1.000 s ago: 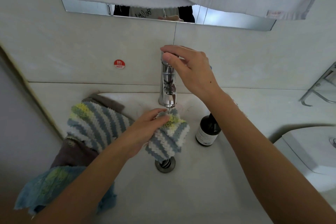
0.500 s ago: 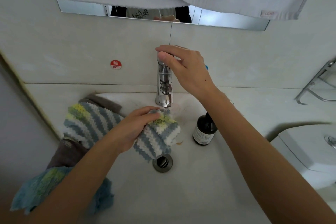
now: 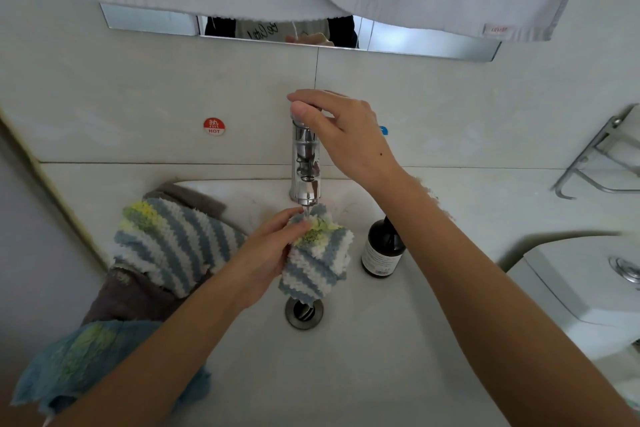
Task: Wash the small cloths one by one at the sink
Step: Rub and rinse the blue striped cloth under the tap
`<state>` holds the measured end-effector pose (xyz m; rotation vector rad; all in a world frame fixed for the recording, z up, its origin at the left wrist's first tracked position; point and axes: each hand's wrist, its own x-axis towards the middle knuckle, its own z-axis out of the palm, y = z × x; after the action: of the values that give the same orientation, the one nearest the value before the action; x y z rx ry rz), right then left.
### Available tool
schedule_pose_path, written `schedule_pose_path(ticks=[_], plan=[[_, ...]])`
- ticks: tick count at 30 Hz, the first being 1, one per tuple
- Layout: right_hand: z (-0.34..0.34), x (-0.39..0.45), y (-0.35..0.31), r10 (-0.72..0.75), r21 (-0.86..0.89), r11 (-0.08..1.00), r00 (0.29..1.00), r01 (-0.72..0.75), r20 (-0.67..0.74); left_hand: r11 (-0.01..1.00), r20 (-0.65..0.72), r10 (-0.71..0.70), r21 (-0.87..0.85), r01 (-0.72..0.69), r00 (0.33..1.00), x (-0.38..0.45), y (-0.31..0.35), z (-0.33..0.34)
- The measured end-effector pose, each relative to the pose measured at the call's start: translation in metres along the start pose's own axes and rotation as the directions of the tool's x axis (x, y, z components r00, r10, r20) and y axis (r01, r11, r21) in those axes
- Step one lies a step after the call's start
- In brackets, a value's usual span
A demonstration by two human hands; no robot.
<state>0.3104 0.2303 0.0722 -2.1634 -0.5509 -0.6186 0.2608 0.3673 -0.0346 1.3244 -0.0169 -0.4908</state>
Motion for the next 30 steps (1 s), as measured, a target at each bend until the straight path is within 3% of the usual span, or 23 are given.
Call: schedule_pose_path(ticks=[4,10,13,17,20,25,30], plan=[[0.004,-0.005,0.004,-0.007,0.016,1.0,1.0,0.007,-0.002,0.998,-0.038,0.04,-0.04,-0.042,0.998,0.0,0.002,0.0],[0.005,-0.031,0.004,-0.066,-0.147,0.986,0.995,0.077,0.081,0.999,-0.133,0.042,-0.005,-0.043,0.99,0.002,0.001,-0.004],[-0.01,-0.057,0.011,-0.005,-0.189,0.982,0.993,0.027,0.117,0.999,-0.141,0.018,0.049,-0.011,0.99,0.003,-0.009,0.006],[-0.034,-0.116,0.047,0.137,-0.263,0.956,0.99,-0.128,0.018,0.999,-0.102,-0.009,0.05,0.014,0.995,0.008,-0.019,0.033],[-0.05,-0.146,0.071,0.273,-0.3,0.919,0.962,-0.255,0.021,0.997,-0.086,-0.029,0.065,0.034,0.996,0.017,-0.019,0.052],[-0.057,-0.158,0.079,0.184,-0.473,0.874,0.977,-0.111,0.111,0.999,-0.035,-0.003,0.048,0.005,0.999,0.025,-0.015,0.081],[-0.044,-0.153,0.074,0.273,-0.356,0.913,0.947,-0.199,0.17,0.999,-0.033,-0.005,0.04,0.007,0.999,0.031,-0.019,0.087]])
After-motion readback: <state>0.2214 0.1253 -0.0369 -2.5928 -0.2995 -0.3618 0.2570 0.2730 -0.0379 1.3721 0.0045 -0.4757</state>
